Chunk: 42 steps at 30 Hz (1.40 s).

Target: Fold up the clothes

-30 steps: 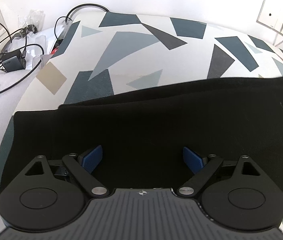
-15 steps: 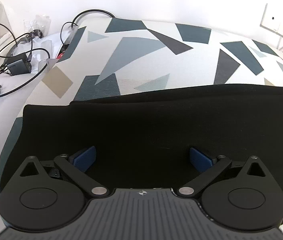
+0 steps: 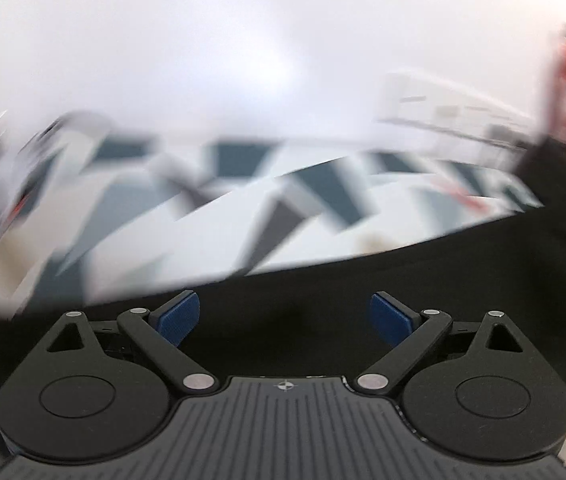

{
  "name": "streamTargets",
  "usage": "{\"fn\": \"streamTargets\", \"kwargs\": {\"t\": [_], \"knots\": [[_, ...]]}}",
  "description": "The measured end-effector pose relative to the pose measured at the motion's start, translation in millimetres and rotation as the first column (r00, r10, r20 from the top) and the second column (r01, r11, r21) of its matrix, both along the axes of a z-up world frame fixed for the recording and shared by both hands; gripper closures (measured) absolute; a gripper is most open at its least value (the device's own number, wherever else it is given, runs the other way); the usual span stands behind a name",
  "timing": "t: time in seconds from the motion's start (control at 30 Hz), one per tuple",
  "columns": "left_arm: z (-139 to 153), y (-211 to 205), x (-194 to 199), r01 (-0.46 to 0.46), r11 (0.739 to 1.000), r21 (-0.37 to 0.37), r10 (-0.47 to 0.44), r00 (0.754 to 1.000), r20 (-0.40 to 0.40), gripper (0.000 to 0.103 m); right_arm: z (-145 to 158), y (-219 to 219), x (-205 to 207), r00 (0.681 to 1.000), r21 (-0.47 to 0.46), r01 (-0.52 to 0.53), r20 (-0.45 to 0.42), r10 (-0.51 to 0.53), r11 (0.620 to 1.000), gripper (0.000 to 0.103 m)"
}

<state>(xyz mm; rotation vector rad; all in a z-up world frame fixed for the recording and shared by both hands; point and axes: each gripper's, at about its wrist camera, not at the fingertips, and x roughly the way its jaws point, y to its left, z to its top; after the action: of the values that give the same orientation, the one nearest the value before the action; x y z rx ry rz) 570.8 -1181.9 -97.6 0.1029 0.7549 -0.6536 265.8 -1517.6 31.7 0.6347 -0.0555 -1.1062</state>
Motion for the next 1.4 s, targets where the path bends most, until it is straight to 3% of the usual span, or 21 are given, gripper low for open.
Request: {"fn": "streamTargets", "kwargs": {"t": [0.07,0.13,0.23,0.33,0.43,0.47,0.6,0.7,0.73,0.83,0.9,0.93,1.03,1.07,1.17,1.27,1.4], "knots": [[8,-32,-6,0.131,0.991,0.008,-0.131,0.991,0.019,0.002,14,-18,29,0.991,-0.109,-0.112,-0.082,0.104,0.988,0.001],[11,-66,-12,0.236,0.971,0.050,-0.237,0.971,0.018,0.002,15,-40,55,0.968,-0.139,-0.213,-0.163,0.190,0.967,0.001],[1,-113,-22,0.238,0.964,0.121,-0.245,0.969,0.044,0.002,-13,-78,78,0.939,-0.081,-0.252,-0.262,0.223,0.964,0.001],[-13,-153,-25,0.168,0.977,0.130,-0.175,0.983,0.049,0.002,-58,-123,86,0.911,-0.039,-0.231,-0.360,0.202,0.972,0.001],[-28,-198,-21,0.170,0.970,0.174,-0.168,0.985,-0.027,0.002,-104,-164,91,0.858,0.023,-0.337,-0.404,0.317,0.941,0.001],[-33,-211,-20,0.179,0.965,0.190,-0.173,0.984,-0.050,0.002,-117,-175,90,0.841,0.055,-0.380,-0.395,0.369,0.924,0.001],[-36,-245,-24,0.228,0.942,0.245,-0.231,0.973,-0.020,0.002,-157,-211,98,0.747,0.146,-0.549,-0.356,0.561,0.823,0.003],[-30,-255,-23,0.248,0.930,0.270,-0.261,0.965,0.016,0.002,-164,-216,108,0.634,0.192,-0.689,-0.310,0.709,0.699,0.026],[-29,-254,-22,0.251,0.931,0.265,-0.264,0.964,0.015,0.002,-163,-216,110,0.597,0.199,-0.729,-0.283,0.751,0.655,0.019],[-28,-257,-14,0.259,0.925,0.276,-0.272,0.962,0.007,0.002,-158,-221,112,0.539,0.179,-0.803,-0.186,0.821,0.568,0.013],[-34,-267,-11,0.258,0.896,0.362,-0.283,0.959,0.016,0.002,-164,-232,114,0.551,0.194,-0.806,-0.102,0.829,0.559,0.016],[-37,-271,-10,0.257,0.882,0.395,-0.289,0.957,0.022,0.002,-169,-237,117,0.562,0.219,-0.794,-0.092,0.822,0.567,0.028],[-39,-277,-8,0.308,0.871,0.383,-0.333,0.943,-0.001,0.002,-180,-245,130,0.588,0.289,-0.753,-0.105,0.802,0.591,0.052],[-38,-279,-9,0.331,0.869,0.367,-0.353,0.936,-0.009,0.002,-179,-244,130,0.579,0.290,-0.761,-0.098,0.809,0.580,0.056],[-36,-282,-11,0.400,0.859,0.319,-0.413,0.910,-0.029,0.002,-160,-235,117,0.548,0.221,-0.806,-0.076,0.833,0.550,0.086],[-42,-285,-15,0.457,0.819,0.346,-0.483,0.875,-0.011,0.002,-146,-233,99,0.557,0.181,-0.815,-0.020,0.831,0.551,0.088],[-46,-278,-18,0.492,0.790,0.366,-0.530,0.848,0.002,0.003,-121,-226,58,0.558,0.042,-0.827,0.167,0.813,0.560,0.089]]}}
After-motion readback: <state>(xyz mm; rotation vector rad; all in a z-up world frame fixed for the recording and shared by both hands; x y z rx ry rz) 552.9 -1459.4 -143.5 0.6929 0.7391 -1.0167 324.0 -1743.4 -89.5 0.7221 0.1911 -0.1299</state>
